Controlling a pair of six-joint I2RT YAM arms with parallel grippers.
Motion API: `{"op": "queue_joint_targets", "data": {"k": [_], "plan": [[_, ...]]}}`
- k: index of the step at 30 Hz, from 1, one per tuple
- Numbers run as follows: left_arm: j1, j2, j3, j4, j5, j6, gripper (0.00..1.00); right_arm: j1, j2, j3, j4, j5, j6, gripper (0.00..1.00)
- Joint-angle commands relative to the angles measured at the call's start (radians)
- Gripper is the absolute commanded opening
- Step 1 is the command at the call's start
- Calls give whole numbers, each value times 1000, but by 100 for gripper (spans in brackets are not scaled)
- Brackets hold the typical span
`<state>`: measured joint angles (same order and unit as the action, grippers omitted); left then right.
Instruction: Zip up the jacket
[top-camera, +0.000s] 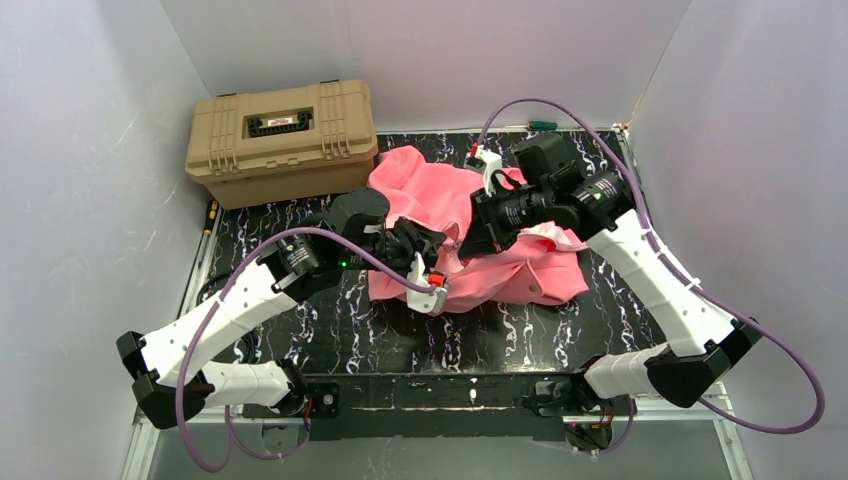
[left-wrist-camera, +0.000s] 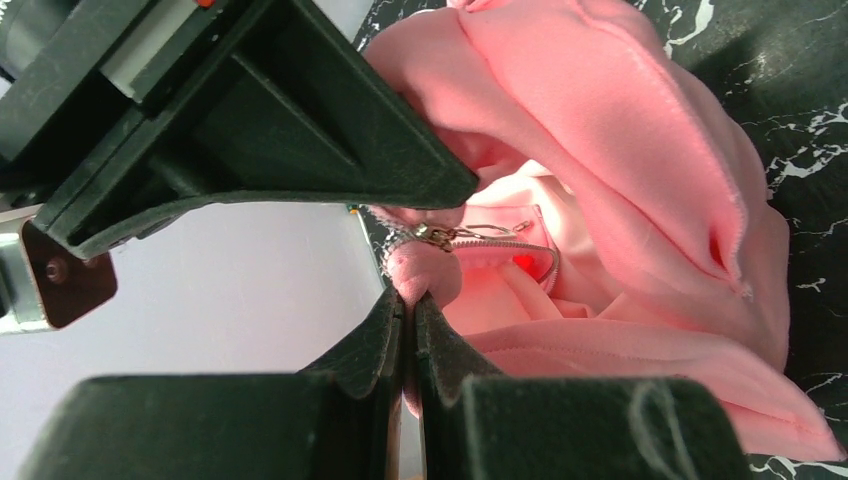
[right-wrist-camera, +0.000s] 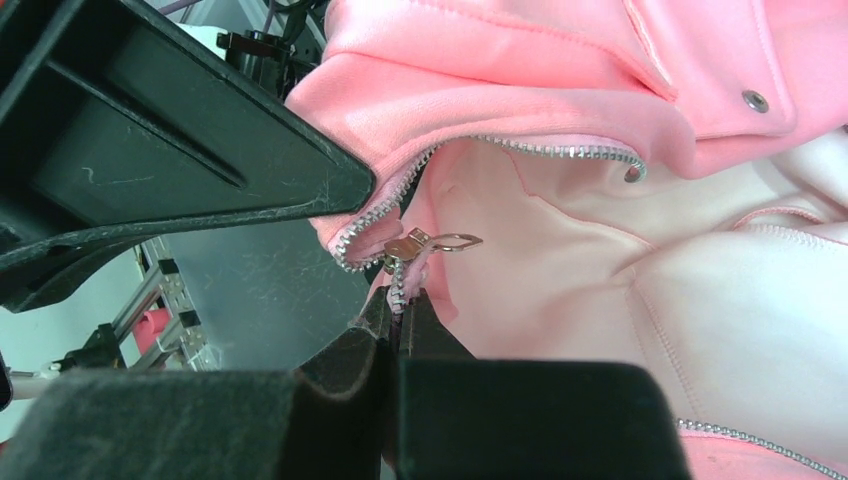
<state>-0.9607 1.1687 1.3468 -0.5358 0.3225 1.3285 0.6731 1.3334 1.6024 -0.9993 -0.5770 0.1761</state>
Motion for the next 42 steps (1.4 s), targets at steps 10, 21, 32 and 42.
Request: {"op": "queue_joint_targets", "data": {"k": [10,21,32,42], "plan": [[-13,-7,4,-73,57,31,0,-8,-72,-11,111,-191,32,1],[-16,-4,5,-73,56,71,0,9,-40,-64,142,-353,34,1],[-13,-46,-6,-271,182,290,0,42,-44,-79,103,-394,-14,1],[17,-68,16,-329,260,338,0,43,-63,-107,3,-273,-115,1]]}}
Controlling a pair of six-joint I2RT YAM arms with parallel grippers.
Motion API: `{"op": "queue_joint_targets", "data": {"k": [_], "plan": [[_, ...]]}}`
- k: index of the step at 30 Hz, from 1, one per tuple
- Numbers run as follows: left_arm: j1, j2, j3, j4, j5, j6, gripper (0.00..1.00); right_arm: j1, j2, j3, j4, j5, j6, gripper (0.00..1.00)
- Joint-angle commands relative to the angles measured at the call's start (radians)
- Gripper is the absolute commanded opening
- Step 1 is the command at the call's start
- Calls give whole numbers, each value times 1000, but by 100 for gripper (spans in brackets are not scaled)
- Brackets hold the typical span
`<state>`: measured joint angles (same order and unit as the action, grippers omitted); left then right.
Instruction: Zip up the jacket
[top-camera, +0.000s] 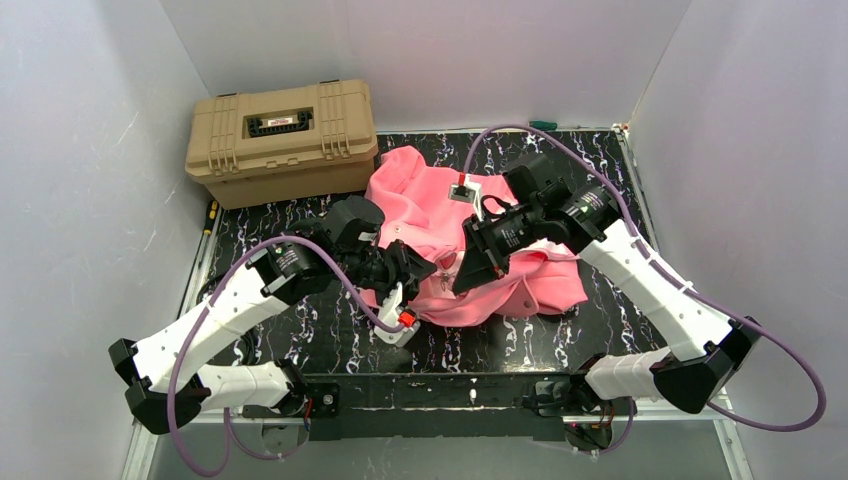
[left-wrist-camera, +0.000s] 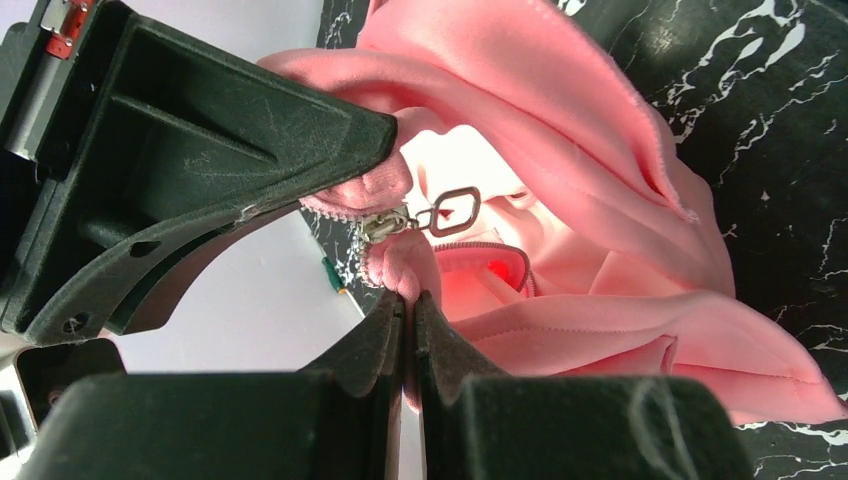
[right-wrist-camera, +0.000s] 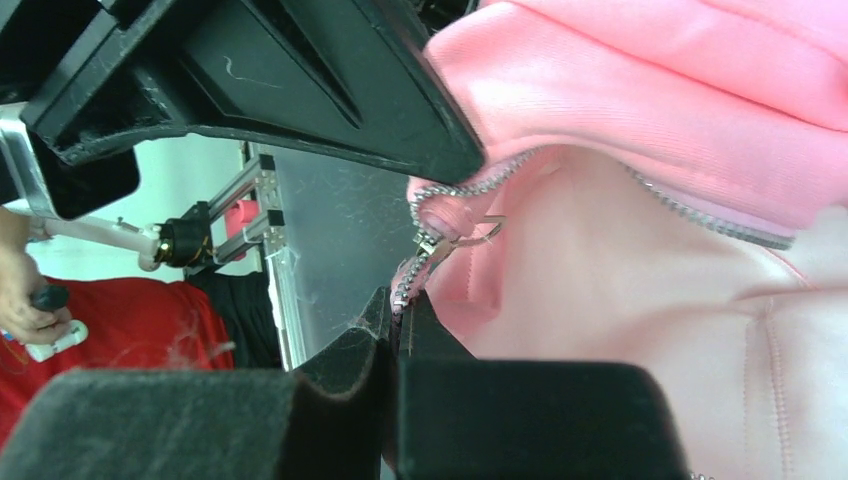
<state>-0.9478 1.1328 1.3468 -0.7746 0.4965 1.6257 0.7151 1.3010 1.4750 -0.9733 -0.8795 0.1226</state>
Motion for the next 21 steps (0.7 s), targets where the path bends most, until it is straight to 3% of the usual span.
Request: {"op": "queue_joint_targets", "data": {"k": [1,8,15,21], "plan": [[4,-32,17,-95,88,44,0,5,-28,25,-39,55,-73,1],[5,-31,21,-108,95,60,0,31,-13,67,-101,157,-119,1],[6,-20,29,-108,96,67,0,165,55,96,-161,239,-199,1],[6,-9,33,-133,103,107,0,179,31,123,-170,277,-231,1]]}}
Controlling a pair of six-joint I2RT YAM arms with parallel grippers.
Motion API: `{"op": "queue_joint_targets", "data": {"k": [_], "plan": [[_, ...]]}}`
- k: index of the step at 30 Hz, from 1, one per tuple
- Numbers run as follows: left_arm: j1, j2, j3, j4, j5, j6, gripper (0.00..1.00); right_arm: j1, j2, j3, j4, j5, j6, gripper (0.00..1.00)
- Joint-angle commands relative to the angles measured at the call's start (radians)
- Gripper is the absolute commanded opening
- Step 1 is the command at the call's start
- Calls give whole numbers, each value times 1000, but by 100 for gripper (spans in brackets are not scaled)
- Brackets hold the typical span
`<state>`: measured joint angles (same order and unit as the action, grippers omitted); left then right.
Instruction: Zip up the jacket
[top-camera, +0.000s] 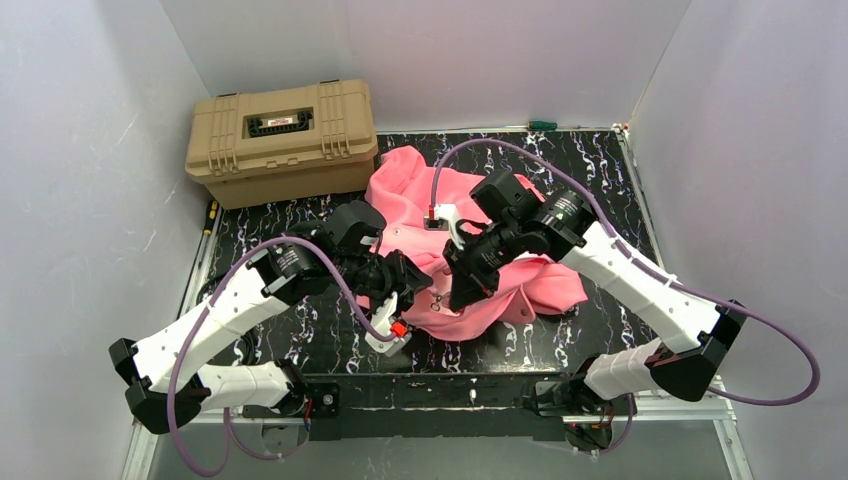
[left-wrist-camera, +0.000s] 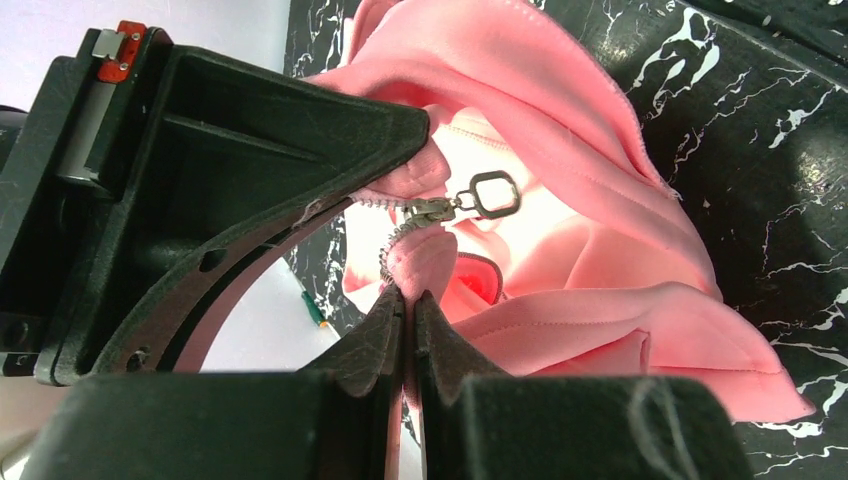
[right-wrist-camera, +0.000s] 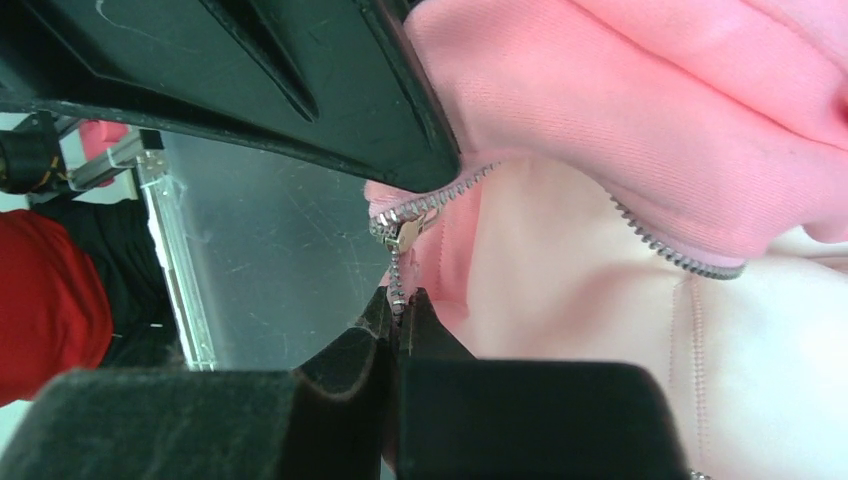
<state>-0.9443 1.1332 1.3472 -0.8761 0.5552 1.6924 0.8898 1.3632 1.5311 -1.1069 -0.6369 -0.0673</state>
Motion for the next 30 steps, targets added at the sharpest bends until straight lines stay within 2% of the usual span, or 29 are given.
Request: {"op": "queue_joint_targets", "data": {"k": [1,5,9,12,16,20,23,28,30], "plan": [[2,-9,32,-34,52,47,0,5,-29,76,-39,42,-44,1],[1,1,36,-33,72,71,0,5,-13,80,-24,42,-29,1],[1,11,41,-33,69,88,5,5,-22,44,26,-22,-7,1],[-2,20,42,-21,54,84,16,5,-39,3,58,-60,16,1],[-4,20,38,38,27,30,42,5,-59,-35,102,-70,46,1],[-5,-1,32,65,8,-22,54,5,-82,-65,170,-70,82,1],[-9,-26,23,67,-3,-68,56,3,-96,-96,211,-65,99,1],[-20,-67,12,94,-36,-281,58,-16,-123,-187,284,-87,124,1],[-21,-84,1,107,-53,-447,58,-39,-133,-215,310,-111,127,1]]}}
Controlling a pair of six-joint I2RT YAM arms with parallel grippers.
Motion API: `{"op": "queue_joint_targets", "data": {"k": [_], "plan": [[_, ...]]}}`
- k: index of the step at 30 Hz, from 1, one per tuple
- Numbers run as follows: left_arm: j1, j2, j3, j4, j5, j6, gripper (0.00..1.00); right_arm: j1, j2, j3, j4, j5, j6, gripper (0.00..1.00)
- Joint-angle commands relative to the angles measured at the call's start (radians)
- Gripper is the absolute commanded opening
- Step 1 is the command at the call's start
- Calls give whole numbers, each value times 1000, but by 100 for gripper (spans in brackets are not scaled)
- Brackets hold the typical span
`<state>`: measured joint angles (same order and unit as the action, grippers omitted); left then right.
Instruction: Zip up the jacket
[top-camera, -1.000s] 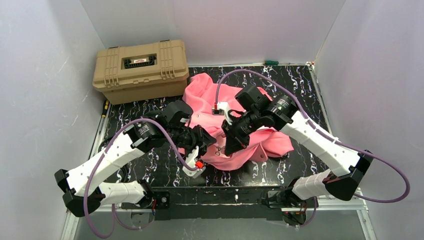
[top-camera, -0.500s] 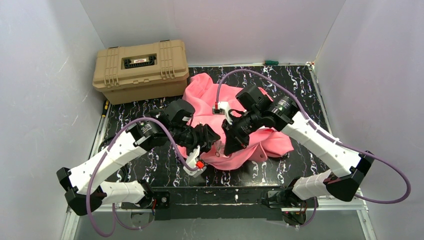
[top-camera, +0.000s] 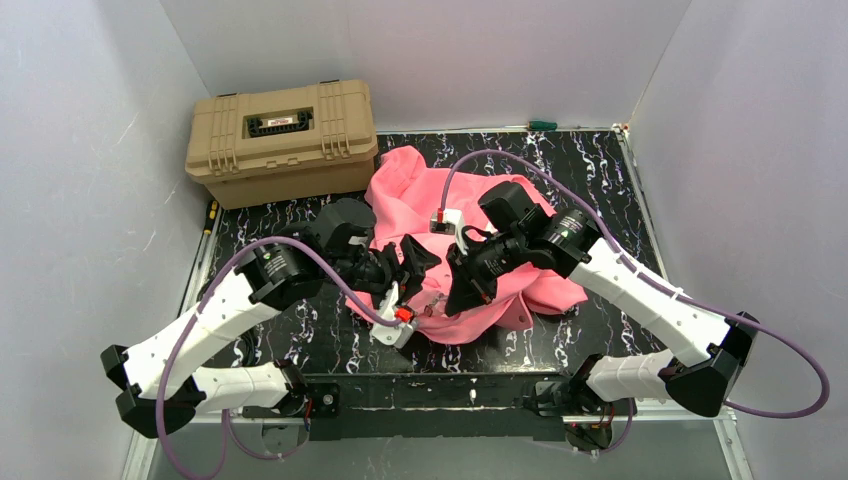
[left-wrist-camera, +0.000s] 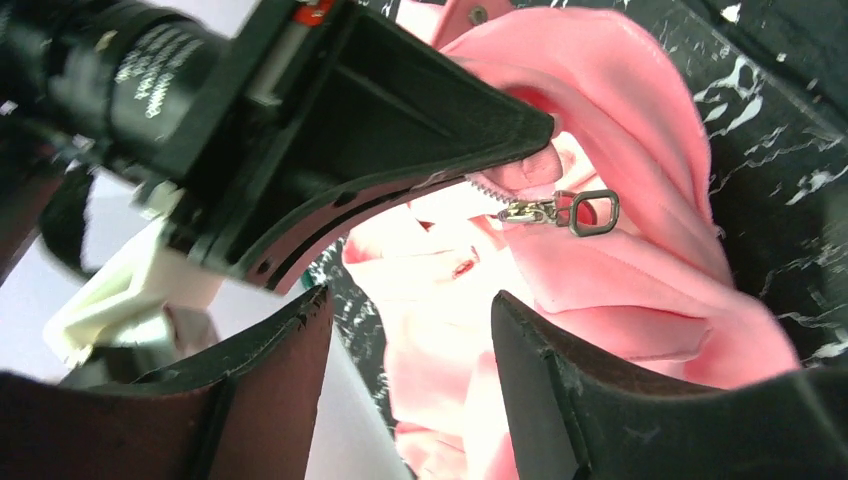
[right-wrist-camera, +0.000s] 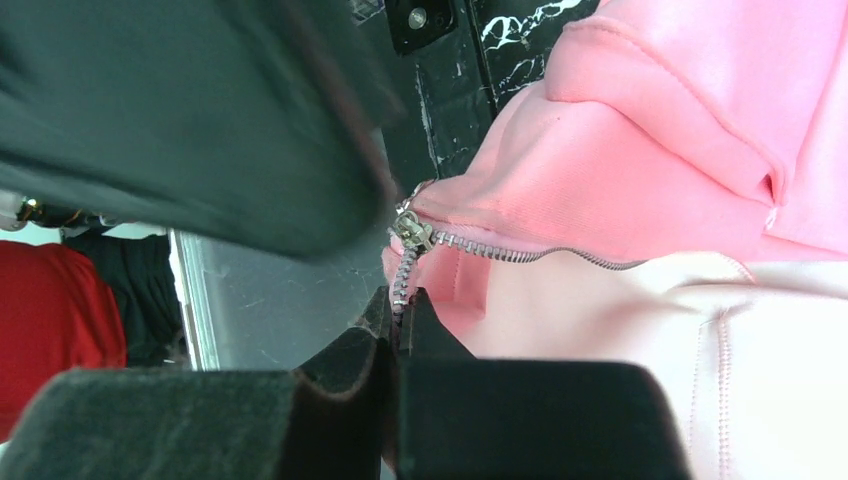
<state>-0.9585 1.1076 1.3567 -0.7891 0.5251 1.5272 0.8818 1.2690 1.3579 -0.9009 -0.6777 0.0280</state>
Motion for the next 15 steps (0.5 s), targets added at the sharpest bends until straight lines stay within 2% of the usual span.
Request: {"op": "queue_joint_targets", "data": {"k": [1,4,7,10,15], "plan": [[-6,-68,-20,37,-32,-375,58,-44,-43,-53,117,-83,36,1],[-7,-102,-81,89,-35,-616,61,-88,-55,-83,155,-138,43,1],[-7,-175,-239,249,-58,-789,61,-118,-64,-106,192,-179,58,1],[-7,-215,-368,402,-103,-880,61,-127,-70,-120,208,-197,67,1],[-8,-179,-429,566,-171,-926,60,-129,-76,-129,211,-206,73,1]]}}
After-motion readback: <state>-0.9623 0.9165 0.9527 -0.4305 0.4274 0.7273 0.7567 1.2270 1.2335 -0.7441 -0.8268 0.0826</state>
